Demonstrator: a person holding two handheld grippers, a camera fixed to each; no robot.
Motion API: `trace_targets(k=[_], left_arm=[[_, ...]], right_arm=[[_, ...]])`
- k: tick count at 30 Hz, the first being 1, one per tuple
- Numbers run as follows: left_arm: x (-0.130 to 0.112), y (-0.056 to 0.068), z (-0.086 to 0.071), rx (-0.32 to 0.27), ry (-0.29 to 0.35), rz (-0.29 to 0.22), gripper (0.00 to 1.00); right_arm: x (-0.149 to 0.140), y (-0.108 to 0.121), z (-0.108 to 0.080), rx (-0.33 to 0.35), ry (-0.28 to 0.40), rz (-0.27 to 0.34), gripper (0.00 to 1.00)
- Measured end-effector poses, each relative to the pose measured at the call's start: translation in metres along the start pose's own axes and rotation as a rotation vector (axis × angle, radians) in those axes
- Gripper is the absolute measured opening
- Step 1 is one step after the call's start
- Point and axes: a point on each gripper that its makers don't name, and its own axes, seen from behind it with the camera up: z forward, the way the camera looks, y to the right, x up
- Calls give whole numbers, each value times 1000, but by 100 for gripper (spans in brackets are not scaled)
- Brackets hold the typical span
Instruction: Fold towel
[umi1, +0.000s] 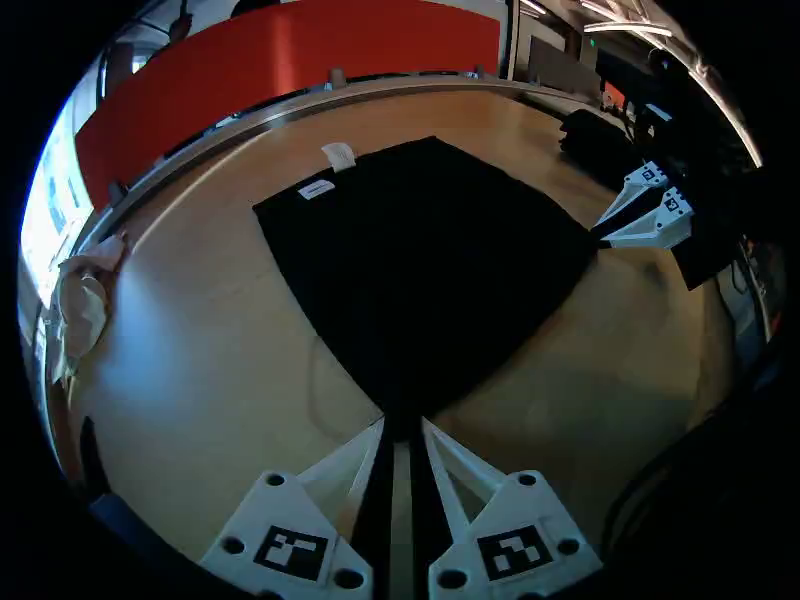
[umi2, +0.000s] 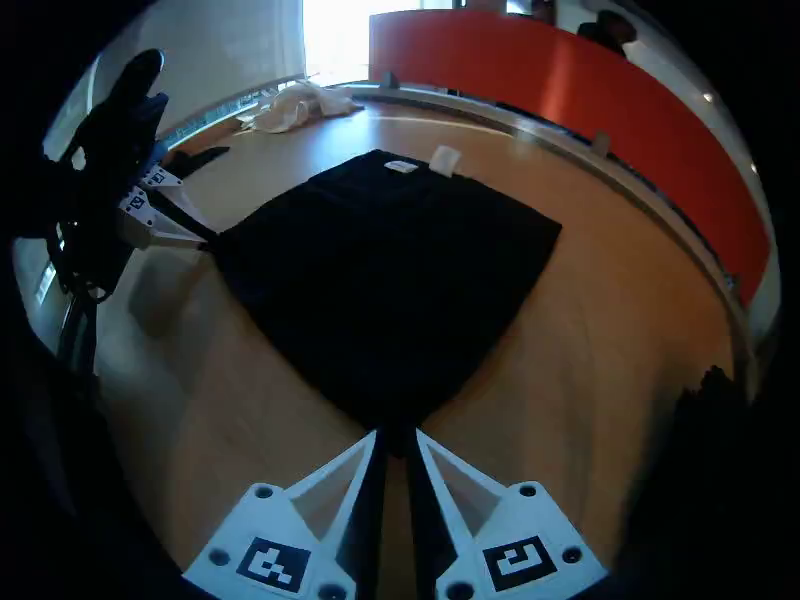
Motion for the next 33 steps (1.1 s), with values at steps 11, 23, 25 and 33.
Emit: trace_targets(k=[11,23,25,33], left_arm=[[15,-5,-9,2,33,-53,10],[36,-11,-33,14,60,-111,10],[39,-12,-39,14,67,-125,10],[53,-11,-66,14,85,-161,9]], right_arm=[[11,5,-8,-15,32,-1,13],[45,7,-33,-29,103,-18,13],[52,8,-40,-30,113,-22,13],[76,5,-70,-31,140,-41,13]])
